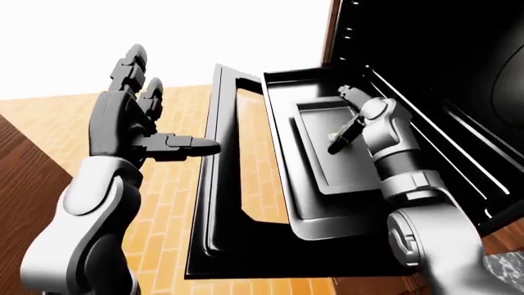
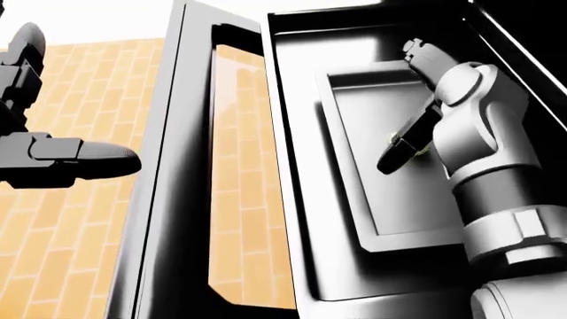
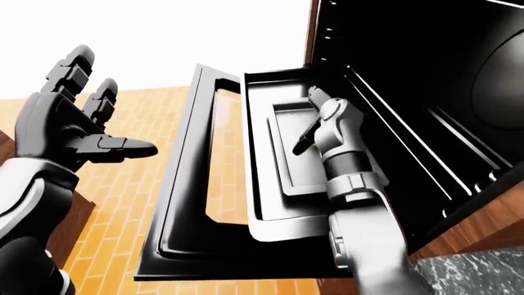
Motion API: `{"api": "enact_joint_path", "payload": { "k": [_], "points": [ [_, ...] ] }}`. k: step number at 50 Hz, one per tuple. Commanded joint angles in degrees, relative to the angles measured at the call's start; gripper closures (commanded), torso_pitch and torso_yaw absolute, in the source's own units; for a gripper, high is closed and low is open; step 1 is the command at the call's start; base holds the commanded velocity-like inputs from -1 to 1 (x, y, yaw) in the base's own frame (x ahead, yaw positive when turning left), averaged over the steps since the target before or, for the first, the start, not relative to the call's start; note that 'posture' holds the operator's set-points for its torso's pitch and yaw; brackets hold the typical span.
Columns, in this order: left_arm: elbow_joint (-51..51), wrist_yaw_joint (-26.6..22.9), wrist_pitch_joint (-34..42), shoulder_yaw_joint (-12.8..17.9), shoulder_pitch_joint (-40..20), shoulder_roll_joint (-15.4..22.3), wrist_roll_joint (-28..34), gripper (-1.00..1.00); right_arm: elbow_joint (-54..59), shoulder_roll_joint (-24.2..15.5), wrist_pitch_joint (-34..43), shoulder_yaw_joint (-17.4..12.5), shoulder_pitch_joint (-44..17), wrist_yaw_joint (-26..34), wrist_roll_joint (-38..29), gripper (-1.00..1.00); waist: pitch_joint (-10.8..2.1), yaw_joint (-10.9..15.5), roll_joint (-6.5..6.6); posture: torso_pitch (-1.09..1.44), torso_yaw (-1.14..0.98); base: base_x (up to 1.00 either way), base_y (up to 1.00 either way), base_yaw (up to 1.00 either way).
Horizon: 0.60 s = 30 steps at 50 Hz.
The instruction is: Pick the broccoli from the oven and place it on the plate on the counter.
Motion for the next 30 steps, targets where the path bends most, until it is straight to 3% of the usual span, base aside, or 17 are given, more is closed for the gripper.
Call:
{"api": "enact_joint_path", "payload": {
  "k": [1, 11, 30],
  "points": [
    [-0.6, -0.1, -2.1, 0.7, -1.5, 0.8, 0.0, -1.0, 2.2, -0.6, -3.5, -0.7, -3.7, -4.2, -1.5, -0.98, -1.6, 0.0, -0.02, 0.0, 0.0, 0.0, 0.0, 0.0],
    [-0.9, 0.4, -1.6, 2.2, -1.4, 2.1, -1.8, -1.0, 12.0, -1.1, -5.8, -0.6, -6.6, -8.1, -1.8, -0.69, -1.61, 0.1, 0.07, 0.0, 0.0, 0.0, 0.0, 0.0],
    [1.1, -1.0, -4.7, 2.5, 0.1, 2.9, -1.9, -1.0, 23.0, -1.1, -8.0, -0.2, -10.8, -13.7, -1.0, -0.62, -1.58, 0.2, 0.12, 0.01, 0.0, 0.0, 0.0, 0.0]
  ]
}}
